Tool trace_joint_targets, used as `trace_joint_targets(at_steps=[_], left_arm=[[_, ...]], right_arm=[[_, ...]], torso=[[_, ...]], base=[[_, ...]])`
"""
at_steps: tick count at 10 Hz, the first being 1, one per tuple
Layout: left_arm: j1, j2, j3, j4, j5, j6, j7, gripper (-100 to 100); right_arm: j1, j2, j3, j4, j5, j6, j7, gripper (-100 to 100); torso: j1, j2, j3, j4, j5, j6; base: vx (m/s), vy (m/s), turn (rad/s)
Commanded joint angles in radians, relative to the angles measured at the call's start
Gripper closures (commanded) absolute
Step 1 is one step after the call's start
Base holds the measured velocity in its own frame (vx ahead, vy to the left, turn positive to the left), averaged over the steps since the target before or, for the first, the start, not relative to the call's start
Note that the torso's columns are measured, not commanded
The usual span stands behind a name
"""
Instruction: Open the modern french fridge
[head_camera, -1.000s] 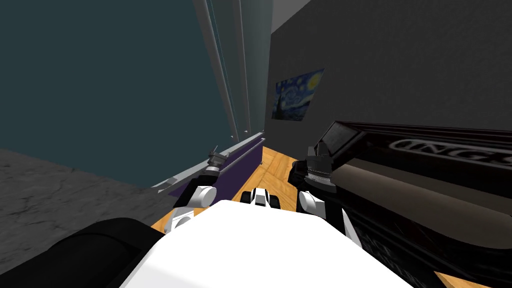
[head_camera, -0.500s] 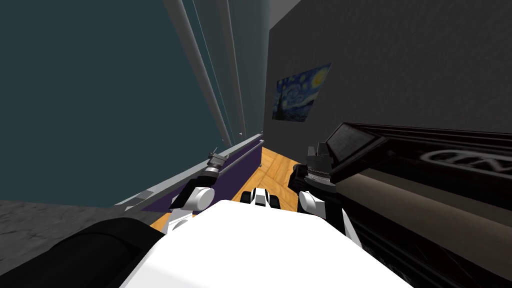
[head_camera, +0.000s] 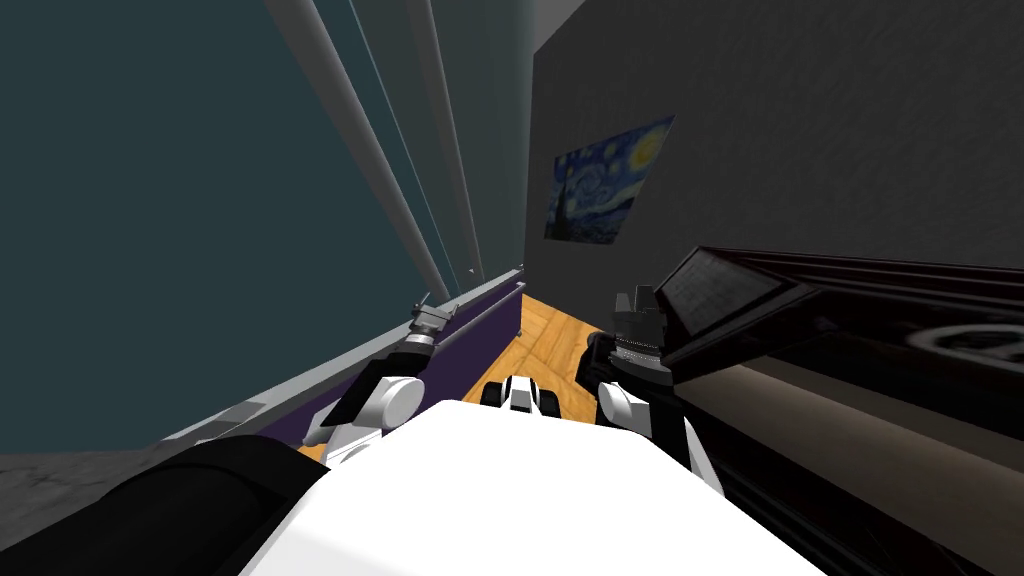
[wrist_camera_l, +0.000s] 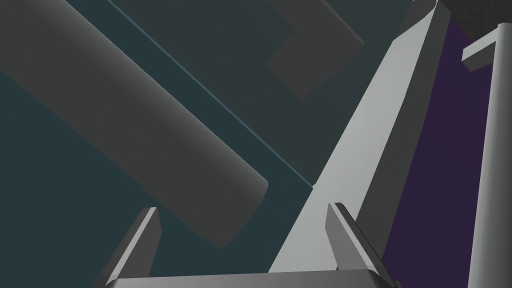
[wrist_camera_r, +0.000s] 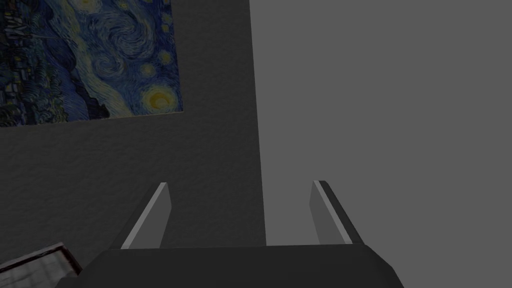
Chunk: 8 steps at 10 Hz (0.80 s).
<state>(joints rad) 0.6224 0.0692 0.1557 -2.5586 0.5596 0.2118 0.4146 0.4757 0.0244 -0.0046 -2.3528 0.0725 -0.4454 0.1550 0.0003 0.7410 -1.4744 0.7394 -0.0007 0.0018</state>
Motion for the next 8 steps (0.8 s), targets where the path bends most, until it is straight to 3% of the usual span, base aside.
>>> trace_joint_targets(at_steps=[1,2,3,4,5,6,8], left_arm=[[0.028,0.001,0.016,-0.045,0.013,0.021,0.011,-100],[0.023,0.0,0.012,-0.036,0.01,0.015,0.008,-100],[0.003,0.0,0.002,-0.006,0.002,0.003,0.001,100],[0.006,-0.004,0.011,-0.022,0.003,0.008,0.005,100],[-0.046,0.041,-0.012,0.028,0.021,-0.025,0.014,100],[-0.075,0.041,-0.012,0.063,0.021,-0.025,0.014,100],[-0.123,0.041,-0.012,0.127,0.021,-0.025,0.014,100]], right_arm=[[0.0,0.0,0.0,0.0,0.0,0.0,0.0,0],[0.0,0.0,0.0,0.0,0.0,0.0,0.0,0],[0.0,0.0,0.0,0.0,0.0,0.0,0.0,0],[0.0,0.0,0.0,0.0,0.0,0.0,0.0,0],[0.0,0.0,0.0,0.0,0.0,0.0,0.0,0],[-0.001,0.0,0.0,0.0,0.0,0.0,0.0,0],[0.0,0.0,0.0,0.0,0.0,0.0,0.0,0]], torso=[[0.0,-0.005,-0.003,-0.002,0.001,-0.001],[0.0,-0.009,-0.005,-0.003,0.0,-0.001],[-0.001,-0.008,-0.005,-0.003,0.0,0.001],[-0.002,-0.006,-0.003,-0.005,0.001,0.004],[-0.004,-0.009,-0.005,-0.005,0.001,0.004],[-0.005,-0.004,-0.002,-0.005,0.001,0.006],[-0.006,-0.007,-0.004,-0.003,-0.001,0.0]], base=[[0.13,0.005,0.026],[0.048,0.001,0.035],[-0.075,0.001,-0.002],[-0.054,0.01,0.024],[-0.205,0.037,-0.101],[-0.274,0.028,-0.1],[-0.083,0.008,-0.011]])
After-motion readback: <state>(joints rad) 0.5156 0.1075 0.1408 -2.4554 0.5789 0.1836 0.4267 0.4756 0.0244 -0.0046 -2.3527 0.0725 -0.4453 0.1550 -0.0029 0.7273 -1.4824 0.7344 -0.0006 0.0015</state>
